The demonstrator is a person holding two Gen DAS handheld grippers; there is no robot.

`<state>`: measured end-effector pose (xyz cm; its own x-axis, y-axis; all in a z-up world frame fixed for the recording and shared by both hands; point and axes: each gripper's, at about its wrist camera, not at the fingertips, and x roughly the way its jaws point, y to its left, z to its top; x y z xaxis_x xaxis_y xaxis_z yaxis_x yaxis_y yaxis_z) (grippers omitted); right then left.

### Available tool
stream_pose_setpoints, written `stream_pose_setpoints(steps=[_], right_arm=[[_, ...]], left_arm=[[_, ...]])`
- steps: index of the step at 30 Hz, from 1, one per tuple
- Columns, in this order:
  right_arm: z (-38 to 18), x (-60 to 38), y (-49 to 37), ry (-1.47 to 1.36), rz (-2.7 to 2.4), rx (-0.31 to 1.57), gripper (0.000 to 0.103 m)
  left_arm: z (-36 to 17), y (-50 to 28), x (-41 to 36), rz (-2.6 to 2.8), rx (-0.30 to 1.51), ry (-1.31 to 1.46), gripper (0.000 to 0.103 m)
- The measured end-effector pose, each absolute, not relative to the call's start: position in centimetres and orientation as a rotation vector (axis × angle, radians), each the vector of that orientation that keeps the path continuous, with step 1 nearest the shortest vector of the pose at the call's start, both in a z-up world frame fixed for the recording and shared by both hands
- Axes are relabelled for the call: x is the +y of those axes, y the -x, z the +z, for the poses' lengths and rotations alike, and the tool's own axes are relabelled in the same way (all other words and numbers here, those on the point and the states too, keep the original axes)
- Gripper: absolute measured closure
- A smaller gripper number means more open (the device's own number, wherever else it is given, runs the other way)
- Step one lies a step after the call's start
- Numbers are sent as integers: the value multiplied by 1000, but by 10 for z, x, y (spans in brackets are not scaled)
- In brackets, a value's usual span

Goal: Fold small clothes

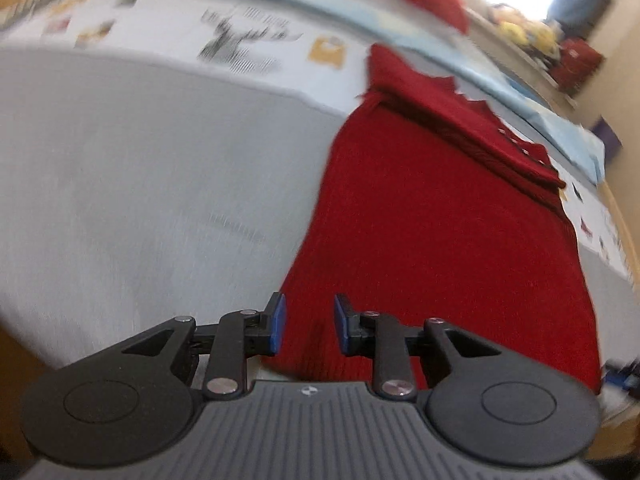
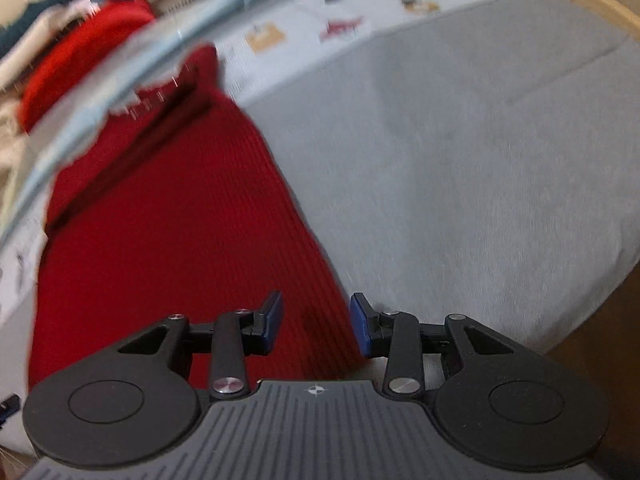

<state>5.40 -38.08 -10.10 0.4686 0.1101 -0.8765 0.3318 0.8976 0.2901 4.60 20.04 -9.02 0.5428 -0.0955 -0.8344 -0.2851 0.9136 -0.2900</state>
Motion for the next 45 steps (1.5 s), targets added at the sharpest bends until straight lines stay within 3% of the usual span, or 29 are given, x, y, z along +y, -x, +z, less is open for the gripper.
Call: stream_pose_setpoints(steps=[17,18,20,23,25,27,35,42,43,45], right_arm=[[-115,-355,-53,-324,-98,1131,56],[-115,-354,-52,-317,-96,1131,58],[-115,-353,-52,-313,-81,1128,82],[-114,-352,-56,-324,-52,1111,87],[-110,-356,-54,-343,-59,1092,89],[-100,-367,-51,-391,-85,1040,97],[-92,-399,-43,-446,-127,1008,98],[-101,-391,-38,-360,-145,1077,96],[-104,-387,-40,-348,-135,1103,93],[-110,-379,-40,-311,-140,1127,80]], left_arm=[[-114,-47,196,148,1023,383,73],[-114,-47,194,147,1021,372,73],[-113,-41,192,144,1018,354,77],[-110,-41,185,128,1016,311,90],[-106,-40,179,121,1010,280,92],[-100,-41,173,116,1009,265,93],[-64,-17,160,84,990,318,95],[-97,-23,162,101,1102,364,90],[-102,-24,165,106,1112,387,81],[-106,-26,169,110,1108,433,80]])
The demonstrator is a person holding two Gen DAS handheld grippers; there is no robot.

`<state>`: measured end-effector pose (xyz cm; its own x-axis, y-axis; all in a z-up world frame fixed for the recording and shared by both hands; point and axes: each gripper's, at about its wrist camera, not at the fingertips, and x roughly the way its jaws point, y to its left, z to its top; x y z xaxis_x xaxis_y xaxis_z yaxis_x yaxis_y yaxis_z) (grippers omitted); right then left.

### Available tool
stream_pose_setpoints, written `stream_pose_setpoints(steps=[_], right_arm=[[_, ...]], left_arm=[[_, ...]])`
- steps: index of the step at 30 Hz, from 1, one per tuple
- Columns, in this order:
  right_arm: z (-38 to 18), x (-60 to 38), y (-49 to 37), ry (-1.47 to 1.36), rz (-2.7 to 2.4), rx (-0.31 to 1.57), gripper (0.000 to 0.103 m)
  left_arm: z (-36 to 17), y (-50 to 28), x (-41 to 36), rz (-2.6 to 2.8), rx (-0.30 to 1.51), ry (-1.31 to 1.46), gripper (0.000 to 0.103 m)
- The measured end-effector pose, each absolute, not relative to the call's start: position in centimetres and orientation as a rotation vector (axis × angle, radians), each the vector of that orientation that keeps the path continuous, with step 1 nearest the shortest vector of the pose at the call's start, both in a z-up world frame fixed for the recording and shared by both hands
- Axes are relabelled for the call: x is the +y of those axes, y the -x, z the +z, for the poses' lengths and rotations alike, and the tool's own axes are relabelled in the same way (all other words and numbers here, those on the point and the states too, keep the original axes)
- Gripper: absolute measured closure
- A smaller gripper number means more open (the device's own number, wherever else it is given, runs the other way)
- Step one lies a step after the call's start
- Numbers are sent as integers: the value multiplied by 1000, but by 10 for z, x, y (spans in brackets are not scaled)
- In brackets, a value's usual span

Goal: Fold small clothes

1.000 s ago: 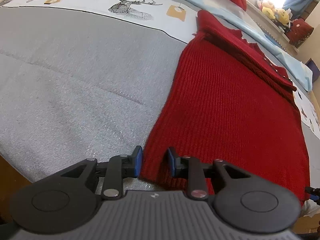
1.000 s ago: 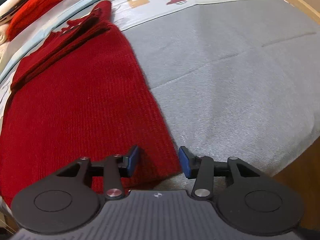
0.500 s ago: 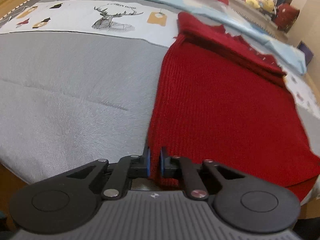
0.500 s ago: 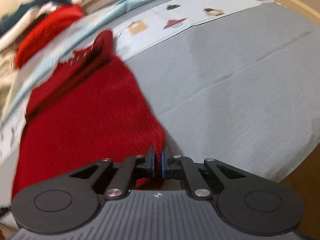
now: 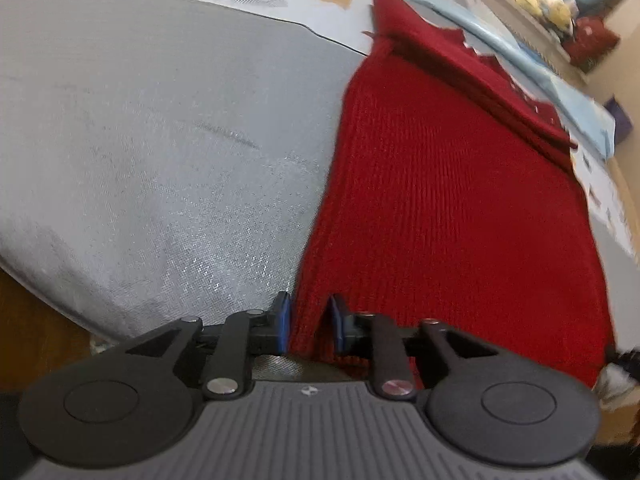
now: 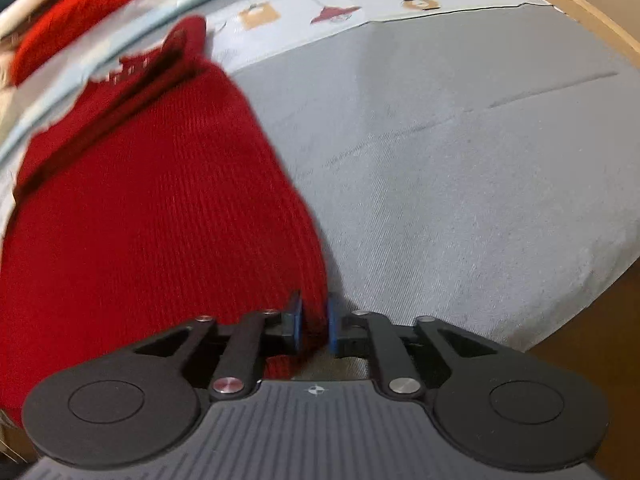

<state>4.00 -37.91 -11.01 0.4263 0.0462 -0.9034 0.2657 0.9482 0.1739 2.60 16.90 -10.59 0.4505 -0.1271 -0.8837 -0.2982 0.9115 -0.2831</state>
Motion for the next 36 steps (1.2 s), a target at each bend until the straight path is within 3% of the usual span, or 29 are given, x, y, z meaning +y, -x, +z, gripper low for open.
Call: stream_pose_setpoints(steps=[2,7,9,10,13,36], right_arm=[[-115,-375,-40,-301,-136,1141,66],[-117,-368,-41,-256,-122,1141,62],[-116,-365,-40,-248,-114,1138,70],[-116,-362,-40,-251,-99,1135,81],[-114,-358,-43,-258,-71,1122,85],[-115,-355,-37,-281,-48,1128,84]], left_arm=[[-105,-28,168,106,1102,435,80],[-108,-29,161,96,1085,377,80],[-110,-29,158,86,1082,344,80],[-111,-29,158,82,1080,331,81],[-110,-27,155,71,1076,304,89],[-110,-27,157,70,1083,322,88]])
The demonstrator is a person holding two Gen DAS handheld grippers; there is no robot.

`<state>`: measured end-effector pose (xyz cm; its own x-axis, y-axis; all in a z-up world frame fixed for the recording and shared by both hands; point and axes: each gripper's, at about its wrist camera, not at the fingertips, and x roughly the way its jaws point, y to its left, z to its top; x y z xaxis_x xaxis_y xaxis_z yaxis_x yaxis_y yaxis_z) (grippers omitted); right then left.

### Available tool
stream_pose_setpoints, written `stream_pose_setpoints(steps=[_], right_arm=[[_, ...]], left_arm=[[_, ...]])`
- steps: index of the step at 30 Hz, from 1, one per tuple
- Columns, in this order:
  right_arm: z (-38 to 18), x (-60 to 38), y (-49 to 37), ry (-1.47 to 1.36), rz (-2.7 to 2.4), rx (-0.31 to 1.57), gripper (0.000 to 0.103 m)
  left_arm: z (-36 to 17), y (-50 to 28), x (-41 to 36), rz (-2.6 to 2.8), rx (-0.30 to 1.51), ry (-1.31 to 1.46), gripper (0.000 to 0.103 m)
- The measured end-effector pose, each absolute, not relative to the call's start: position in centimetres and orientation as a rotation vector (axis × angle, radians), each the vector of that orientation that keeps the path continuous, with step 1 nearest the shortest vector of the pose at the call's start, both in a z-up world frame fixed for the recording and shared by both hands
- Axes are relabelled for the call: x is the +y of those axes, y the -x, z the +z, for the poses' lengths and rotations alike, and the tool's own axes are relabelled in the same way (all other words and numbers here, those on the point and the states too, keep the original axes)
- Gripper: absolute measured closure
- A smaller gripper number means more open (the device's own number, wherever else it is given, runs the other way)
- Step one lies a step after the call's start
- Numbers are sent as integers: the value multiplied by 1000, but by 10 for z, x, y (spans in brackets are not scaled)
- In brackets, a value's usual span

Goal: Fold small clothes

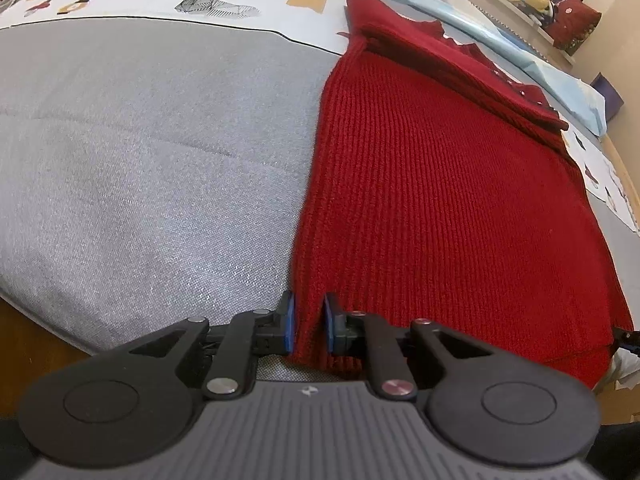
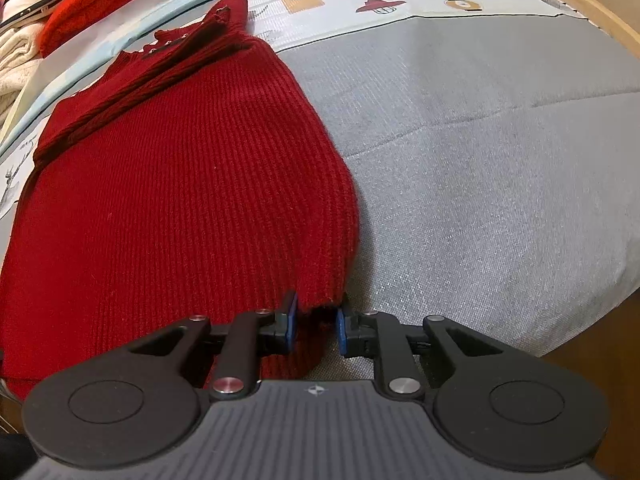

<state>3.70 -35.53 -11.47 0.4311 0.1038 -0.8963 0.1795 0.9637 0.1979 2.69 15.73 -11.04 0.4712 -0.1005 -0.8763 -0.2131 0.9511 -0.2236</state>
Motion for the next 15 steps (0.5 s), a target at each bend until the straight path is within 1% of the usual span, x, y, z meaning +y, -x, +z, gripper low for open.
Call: stream_pose_setpoints(steps=[4,10,15], right_arm=[[-114,-355,-36,-274,-47,1126,84],[-108,-352,-35,-271,-49,1098,85],[-81,-351,-34,-311,-12,1013,88]], left_arm=[[-110,-27,151,67,1076,275,88],[-106,-27,144,69,1051,212,92],[-85,-27,138,35,992,180,93]])
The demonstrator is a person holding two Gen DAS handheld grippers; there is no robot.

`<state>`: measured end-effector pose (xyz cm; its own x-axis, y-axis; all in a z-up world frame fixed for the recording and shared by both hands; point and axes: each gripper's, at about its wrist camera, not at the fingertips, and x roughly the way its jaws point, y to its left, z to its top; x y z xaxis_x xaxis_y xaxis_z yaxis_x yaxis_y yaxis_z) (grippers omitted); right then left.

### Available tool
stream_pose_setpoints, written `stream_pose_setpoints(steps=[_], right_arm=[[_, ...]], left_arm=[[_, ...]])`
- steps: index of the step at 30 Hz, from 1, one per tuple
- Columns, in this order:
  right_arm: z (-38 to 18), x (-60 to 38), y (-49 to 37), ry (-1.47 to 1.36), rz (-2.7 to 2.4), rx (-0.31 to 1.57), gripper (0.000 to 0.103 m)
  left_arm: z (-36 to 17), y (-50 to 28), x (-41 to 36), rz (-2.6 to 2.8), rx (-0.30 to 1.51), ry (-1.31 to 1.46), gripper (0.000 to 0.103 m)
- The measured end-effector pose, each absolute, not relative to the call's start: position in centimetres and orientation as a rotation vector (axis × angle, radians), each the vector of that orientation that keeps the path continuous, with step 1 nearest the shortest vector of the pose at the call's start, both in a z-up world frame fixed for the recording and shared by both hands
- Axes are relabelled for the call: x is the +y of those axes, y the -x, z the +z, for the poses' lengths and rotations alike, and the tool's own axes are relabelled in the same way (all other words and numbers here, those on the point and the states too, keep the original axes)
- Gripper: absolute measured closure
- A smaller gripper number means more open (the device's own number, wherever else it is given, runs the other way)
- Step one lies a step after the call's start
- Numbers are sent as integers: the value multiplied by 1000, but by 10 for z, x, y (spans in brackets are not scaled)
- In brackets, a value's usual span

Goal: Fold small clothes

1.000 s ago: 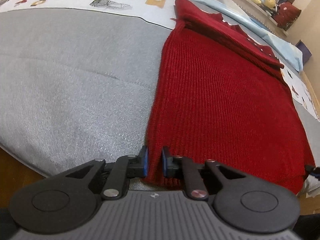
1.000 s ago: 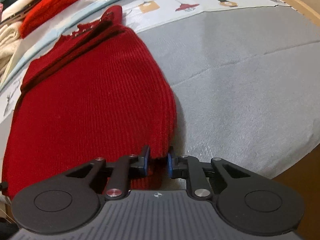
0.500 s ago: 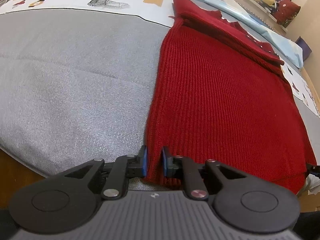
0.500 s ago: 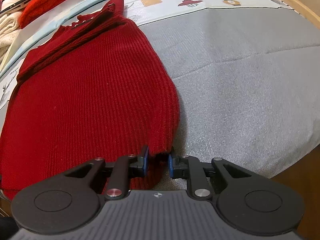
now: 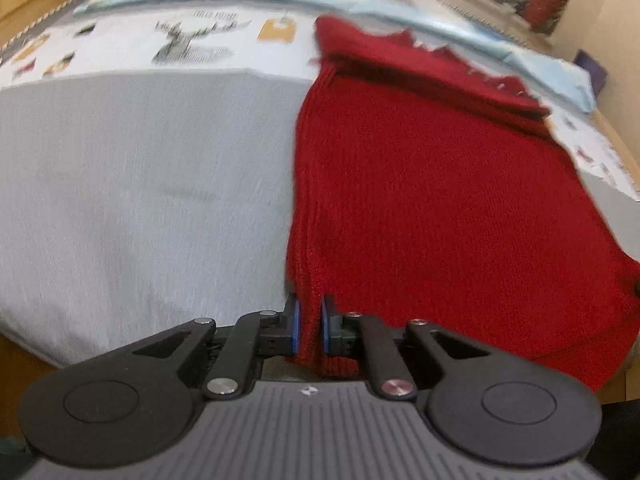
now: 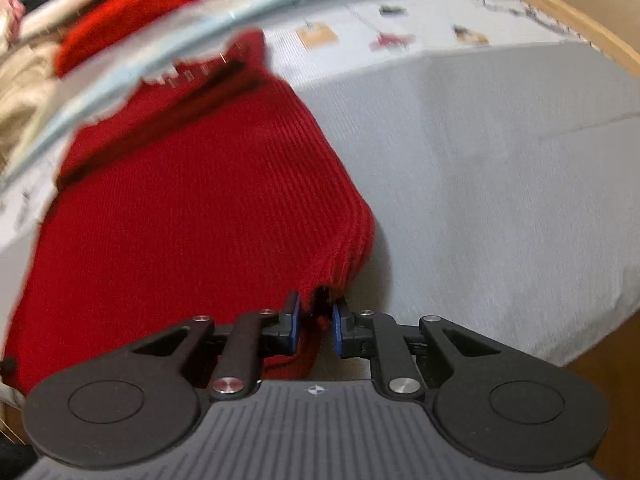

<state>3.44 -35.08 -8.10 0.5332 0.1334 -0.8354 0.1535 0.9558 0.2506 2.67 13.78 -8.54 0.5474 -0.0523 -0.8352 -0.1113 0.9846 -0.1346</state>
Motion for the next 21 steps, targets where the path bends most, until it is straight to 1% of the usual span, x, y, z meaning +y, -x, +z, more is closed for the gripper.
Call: stream_pose_setpoints(steps=[4,9,13,19,21], right_arm=[[-34,-354,-33,-345,53,868,89],[17,-358,-24,-393,144,752,90],[54,-363,-9,-438,215,687,91],[108,-378,38,-481,237,556,92],[121,-384,56,-506,235,515,92]], left_arm=[[-40,-21,134,-48,855,167,94],[14,-11,131,-107,714,195,95],[51,12,127,-135,636,205,96],[107,64,139,-193,526,284,97],[116,71,144,-195,511,301,97]])
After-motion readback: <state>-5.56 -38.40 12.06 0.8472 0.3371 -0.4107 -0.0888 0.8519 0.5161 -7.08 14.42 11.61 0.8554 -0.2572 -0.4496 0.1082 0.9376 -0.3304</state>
